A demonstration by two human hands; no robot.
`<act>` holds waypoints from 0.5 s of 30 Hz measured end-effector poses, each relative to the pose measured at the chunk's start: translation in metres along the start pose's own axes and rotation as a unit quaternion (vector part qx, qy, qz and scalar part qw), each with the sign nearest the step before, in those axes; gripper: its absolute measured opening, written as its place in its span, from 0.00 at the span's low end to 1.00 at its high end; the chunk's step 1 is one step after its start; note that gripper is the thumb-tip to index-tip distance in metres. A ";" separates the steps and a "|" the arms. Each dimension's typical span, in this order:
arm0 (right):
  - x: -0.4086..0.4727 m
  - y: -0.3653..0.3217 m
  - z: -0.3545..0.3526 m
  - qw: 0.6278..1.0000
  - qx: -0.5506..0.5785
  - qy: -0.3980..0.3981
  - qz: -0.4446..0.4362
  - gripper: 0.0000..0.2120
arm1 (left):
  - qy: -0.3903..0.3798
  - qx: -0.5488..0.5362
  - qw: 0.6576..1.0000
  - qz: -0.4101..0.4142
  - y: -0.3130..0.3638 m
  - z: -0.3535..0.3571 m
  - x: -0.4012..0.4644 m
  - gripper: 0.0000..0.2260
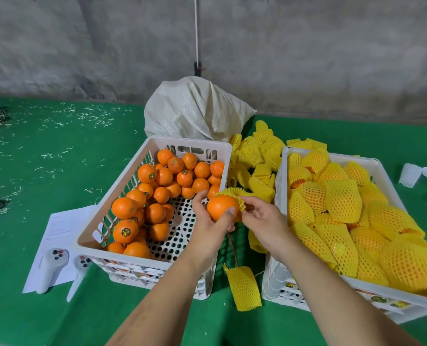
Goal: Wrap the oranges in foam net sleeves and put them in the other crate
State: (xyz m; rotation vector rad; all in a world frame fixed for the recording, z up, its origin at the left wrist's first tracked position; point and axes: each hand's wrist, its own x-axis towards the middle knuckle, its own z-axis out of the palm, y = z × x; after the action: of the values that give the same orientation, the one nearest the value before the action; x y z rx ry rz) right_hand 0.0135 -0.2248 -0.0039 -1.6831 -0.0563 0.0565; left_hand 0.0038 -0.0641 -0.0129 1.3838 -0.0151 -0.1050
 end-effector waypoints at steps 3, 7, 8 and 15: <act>0.001 -0.002 0.001 0.997 -0.016 0.077 -0.003 0.13 | -0.060 0.055 0.997 0.011 -0.004 -0.003 -0.001 0.37; 0.001 -0.005 -0.004 0.991 0.017 0.128 -0.026 0.13 | -0.040 0.067 0.997 0.016 -0.003 0.004 0.000 0.31; -0.001 -0.006 -0.005 0.992 0.017 0.119 -0.040 0.14 | -0.029 0.035 0.999 0.011 -0.002 0.007 0.000 0.27; -0.011 -0.008 0.010 0.991 -0.068 -0.013 -0.116 0.11 | 0.139 0.010 0.990 0.023 -0.007 0.011 0.007 0.15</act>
State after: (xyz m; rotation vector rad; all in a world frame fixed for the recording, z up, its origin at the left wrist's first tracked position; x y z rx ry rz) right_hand 0.0015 -0.2145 0.0027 -1.8014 -0.2811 -0.1019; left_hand 0.0098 -0.0771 -0.0184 1.4080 0.1845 0.1283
